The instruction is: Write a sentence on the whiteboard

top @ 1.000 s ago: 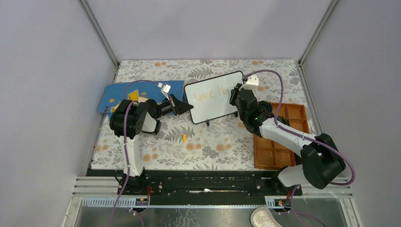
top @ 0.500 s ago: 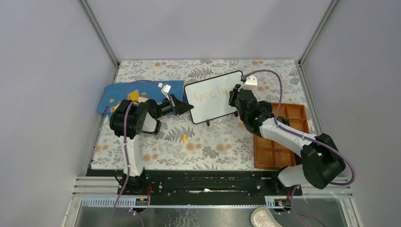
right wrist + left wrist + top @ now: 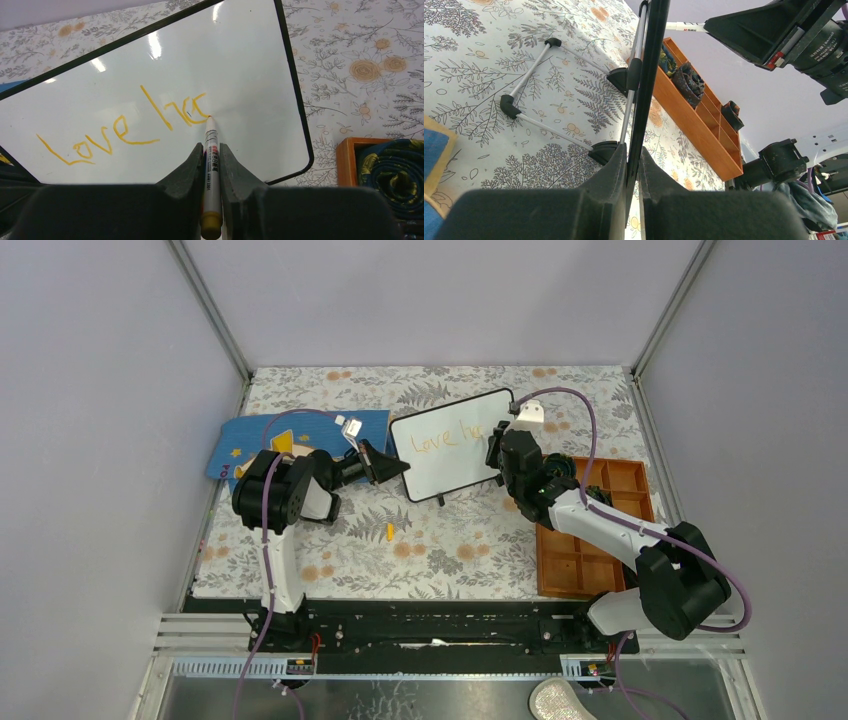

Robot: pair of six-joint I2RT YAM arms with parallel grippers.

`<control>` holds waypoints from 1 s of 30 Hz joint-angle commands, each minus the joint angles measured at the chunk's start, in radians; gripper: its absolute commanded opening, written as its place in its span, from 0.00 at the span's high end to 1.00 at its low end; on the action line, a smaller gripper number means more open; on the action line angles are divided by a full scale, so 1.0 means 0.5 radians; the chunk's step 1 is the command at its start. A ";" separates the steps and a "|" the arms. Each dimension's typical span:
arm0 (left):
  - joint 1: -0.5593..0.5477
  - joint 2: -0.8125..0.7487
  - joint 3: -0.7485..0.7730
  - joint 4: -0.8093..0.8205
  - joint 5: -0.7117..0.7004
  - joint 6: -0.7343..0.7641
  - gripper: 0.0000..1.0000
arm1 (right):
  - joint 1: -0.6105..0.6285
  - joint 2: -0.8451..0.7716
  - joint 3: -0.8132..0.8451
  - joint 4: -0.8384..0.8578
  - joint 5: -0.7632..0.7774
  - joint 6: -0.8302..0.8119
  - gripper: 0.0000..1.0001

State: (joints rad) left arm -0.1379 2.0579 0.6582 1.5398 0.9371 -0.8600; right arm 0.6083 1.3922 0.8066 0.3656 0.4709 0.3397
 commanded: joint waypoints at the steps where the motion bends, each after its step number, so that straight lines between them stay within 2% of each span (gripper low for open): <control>1: -0.009 -0.021 -0.041 -0.071 0.043 0.005 1.00 | -0.012 0.025 0.086 -0.022 0.118 -0.036 1.00; 30: -0.016 -0.025 -0.043 -0.096 0.048 0.023 1.00 | -0.015 0.069 0.230 0.066 0.107 -0.084 1.00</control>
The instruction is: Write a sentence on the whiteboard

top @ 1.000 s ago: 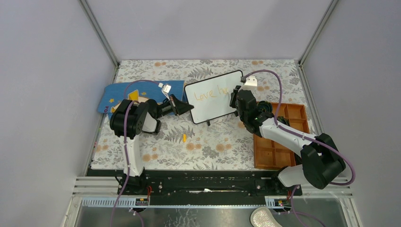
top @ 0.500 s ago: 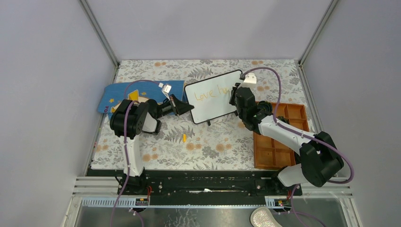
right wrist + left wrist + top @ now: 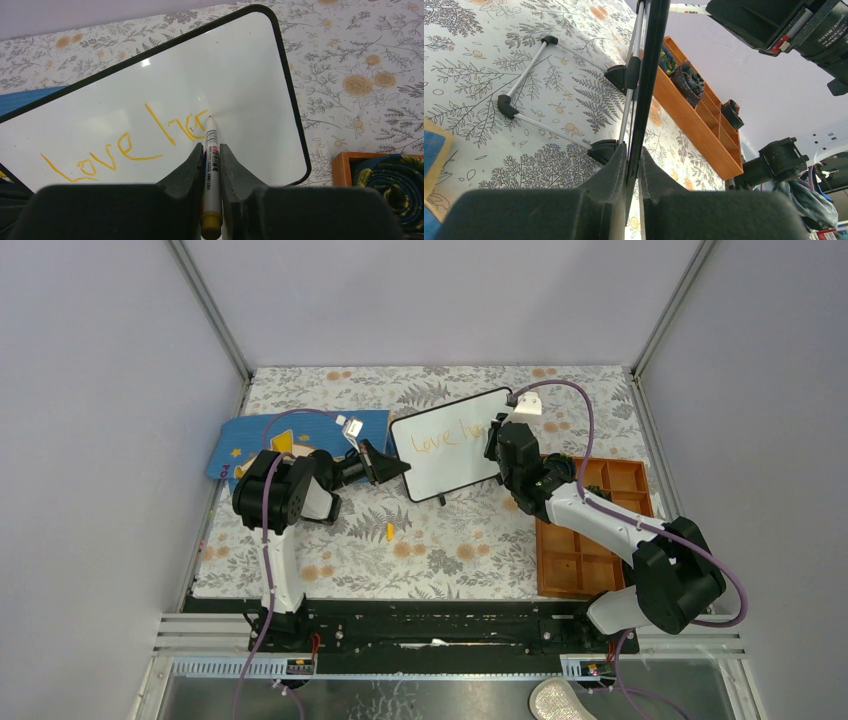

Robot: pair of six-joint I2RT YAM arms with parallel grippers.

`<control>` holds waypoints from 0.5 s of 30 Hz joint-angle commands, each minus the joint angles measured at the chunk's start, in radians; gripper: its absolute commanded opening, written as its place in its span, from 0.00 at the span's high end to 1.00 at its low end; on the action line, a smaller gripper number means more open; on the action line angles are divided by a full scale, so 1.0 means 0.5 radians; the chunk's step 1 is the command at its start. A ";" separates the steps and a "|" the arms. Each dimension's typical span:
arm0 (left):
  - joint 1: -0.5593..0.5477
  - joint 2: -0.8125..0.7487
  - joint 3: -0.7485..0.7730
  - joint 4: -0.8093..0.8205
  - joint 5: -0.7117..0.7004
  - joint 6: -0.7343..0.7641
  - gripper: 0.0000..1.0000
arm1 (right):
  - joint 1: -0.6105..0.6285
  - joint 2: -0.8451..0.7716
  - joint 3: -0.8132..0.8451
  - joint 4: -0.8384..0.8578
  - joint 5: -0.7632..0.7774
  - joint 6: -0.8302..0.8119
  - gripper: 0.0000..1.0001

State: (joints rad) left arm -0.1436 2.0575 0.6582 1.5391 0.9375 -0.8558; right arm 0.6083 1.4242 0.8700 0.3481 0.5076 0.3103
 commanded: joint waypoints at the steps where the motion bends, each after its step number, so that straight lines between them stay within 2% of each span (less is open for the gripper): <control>1: -0.002 -0.024 -0.045 -0.098 0.048 0.018 1.00 | -0.016 0.004 0.106 0.102 0.032 -0.025 1.00; 15: -0.006 -0.032 -0.044 -0.108 0.049 0.024 1.00 | -0.020 0.014 0.090 0.087 0.010 -0.019 1.00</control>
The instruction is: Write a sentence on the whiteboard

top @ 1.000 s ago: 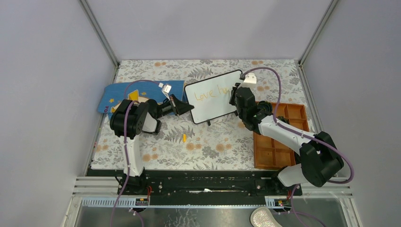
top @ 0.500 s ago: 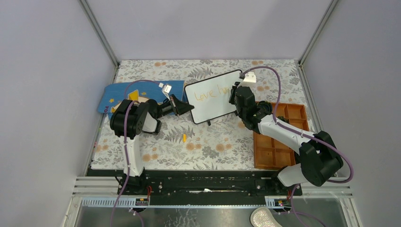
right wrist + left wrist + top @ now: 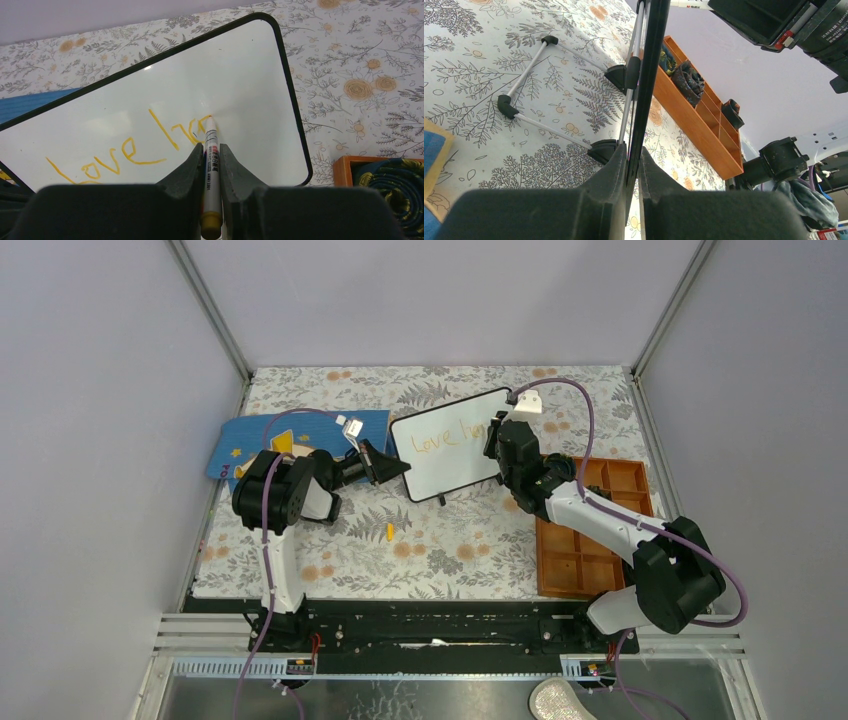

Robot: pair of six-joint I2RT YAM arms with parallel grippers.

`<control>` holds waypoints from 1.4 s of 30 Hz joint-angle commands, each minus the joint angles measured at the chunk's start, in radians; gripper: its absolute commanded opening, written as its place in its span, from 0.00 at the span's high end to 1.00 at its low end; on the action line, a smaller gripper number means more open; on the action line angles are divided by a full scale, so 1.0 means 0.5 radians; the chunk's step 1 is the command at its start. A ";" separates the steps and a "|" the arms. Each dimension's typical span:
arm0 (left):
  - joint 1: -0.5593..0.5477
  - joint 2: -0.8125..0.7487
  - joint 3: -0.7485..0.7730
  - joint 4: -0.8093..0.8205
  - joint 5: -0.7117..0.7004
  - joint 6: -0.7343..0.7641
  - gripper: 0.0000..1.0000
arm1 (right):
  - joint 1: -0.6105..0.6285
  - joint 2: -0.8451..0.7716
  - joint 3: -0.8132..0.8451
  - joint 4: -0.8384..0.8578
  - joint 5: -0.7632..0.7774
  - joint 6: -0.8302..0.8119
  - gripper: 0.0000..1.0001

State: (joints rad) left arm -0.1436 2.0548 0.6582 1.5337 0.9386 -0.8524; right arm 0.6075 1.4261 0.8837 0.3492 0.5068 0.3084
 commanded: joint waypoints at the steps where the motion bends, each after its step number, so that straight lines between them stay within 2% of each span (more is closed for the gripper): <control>1: -0.007 -0.026 -0.043 -0.098 0.046 0.017 1.00 | -0.018 0.010 0.047 0.085 0.013 -0.011 1.00; 23: -0.010 -0.035 -0.046 -0.104 0.042 0.020 1.00 | -0.016 -0.032 -0.080 -0.040 0.018 0.035 1.00; 28: -0.011 -0.040 -0.044 -0.110 0.041 0.023 1.00 | -0.018 -0.147 -0.109 0.009 0.000 0.055 1.00; 34: -0.013 -0.039 -0.048 -0.113 0.042 0.026 1.00 | -0.017 -0.257 -0.048 0.033 0.033 0.035 1.00; 42: -0.013 -0.039 -0.047 -0.122 0.043 0.033 1.00 | -0.074 -0.212 0.046 0.135 -0.017 0.037 1.00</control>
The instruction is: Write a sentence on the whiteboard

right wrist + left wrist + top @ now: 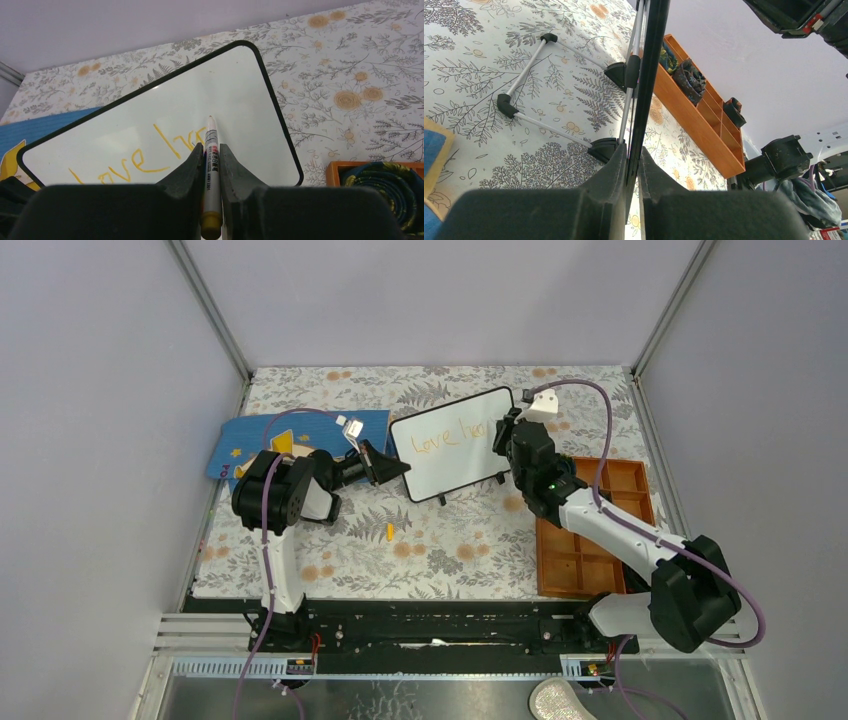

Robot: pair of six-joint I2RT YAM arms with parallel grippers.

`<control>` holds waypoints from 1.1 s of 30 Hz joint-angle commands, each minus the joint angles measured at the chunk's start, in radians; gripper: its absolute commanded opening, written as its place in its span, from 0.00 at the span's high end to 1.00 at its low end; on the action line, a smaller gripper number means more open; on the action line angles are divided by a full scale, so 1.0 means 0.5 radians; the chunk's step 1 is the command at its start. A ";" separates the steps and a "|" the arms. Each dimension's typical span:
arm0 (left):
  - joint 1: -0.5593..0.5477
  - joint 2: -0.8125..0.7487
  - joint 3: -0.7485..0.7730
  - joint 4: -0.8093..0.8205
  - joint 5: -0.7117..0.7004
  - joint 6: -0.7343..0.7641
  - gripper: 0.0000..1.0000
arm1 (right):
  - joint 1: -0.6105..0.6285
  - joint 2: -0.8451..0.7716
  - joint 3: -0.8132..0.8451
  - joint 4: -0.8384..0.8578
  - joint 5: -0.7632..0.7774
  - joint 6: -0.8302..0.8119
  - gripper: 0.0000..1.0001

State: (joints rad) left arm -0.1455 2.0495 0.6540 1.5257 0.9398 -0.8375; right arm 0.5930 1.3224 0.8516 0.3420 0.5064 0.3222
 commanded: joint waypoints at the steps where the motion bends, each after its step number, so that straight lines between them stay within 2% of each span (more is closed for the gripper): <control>1: -0.009 -0.029 -0.036 -0.106 0.041 0.000 1.00 | -0.049 0.010 0.122 0.156 -0.028 0.010 1.00; 13: -0.010 -0.009 -0.028 -0.106 0.046 -0.002 1.00 | -0.096 0.115 0.177 0.191 -0.167 0.015 1.00; 33: -0.010 -0.011 -0.029 -0.109 0.046 0.003 1.00 | -0.119 0.196 0.159 0.227 -0.114 0.036 1.00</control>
State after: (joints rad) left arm -0.1455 2.0495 0.6540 1.5253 0.9405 -0.8360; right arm 0.5430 1.4067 0.8993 0.4088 0.4324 0.3309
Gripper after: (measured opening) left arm 0.152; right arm 0.175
